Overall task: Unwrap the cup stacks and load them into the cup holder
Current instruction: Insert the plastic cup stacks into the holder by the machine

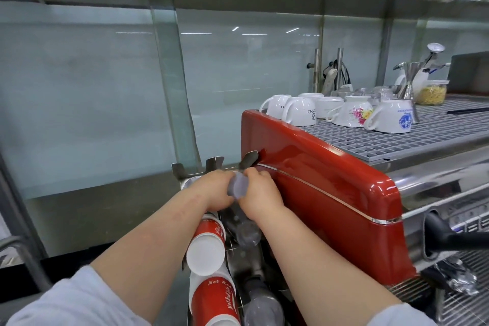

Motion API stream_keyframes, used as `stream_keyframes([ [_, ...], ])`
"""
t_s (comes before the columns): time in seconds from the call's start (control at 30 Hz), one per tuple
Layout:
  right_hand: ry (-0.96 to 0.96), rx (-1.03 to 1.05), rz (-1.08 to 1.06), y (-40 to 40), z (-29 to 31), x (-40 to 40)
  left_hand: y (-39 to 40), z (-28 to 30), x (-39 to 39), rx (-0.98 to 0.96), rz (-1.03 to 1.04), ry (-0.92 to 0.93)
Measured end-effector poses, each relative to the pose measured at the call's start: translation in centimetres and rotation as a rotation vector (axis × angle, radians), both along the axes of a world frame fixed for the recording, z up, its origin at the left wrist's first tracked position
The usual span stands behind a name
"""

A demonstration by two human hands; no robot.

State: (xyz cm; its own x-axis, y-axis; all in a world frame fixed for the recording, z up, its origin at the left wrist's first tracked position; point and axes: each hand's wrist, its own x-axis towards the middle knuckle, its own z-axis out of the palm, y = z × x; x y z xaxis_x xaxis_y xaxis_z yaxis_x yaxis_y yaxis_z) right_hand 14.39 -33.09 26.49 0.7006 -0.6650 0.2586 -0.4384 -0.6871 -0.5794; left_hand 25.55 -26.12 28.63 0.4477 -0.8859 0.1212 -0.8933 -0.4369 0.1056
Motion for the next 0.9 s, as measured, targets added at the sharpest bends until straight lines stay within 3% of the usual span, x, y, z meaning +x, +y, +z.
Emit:
stream_keyframes([
  [0.13,0.086,0.003,0.000,1.0,0.8,-0.6,1.3,0.3,-0.9,0.026,0.042,-0.019],
  [0.5,0.631,-0.320,0.154,2.8,9.1,-3.4,6.3,4.8,-3.4,0.269,0.113,-0.056],
  [0.9,0.613,-0.437,0.566,9.2,11.9,-4.4,18.8,8.5,-5.3,0.509,0.248,-0.064],
])
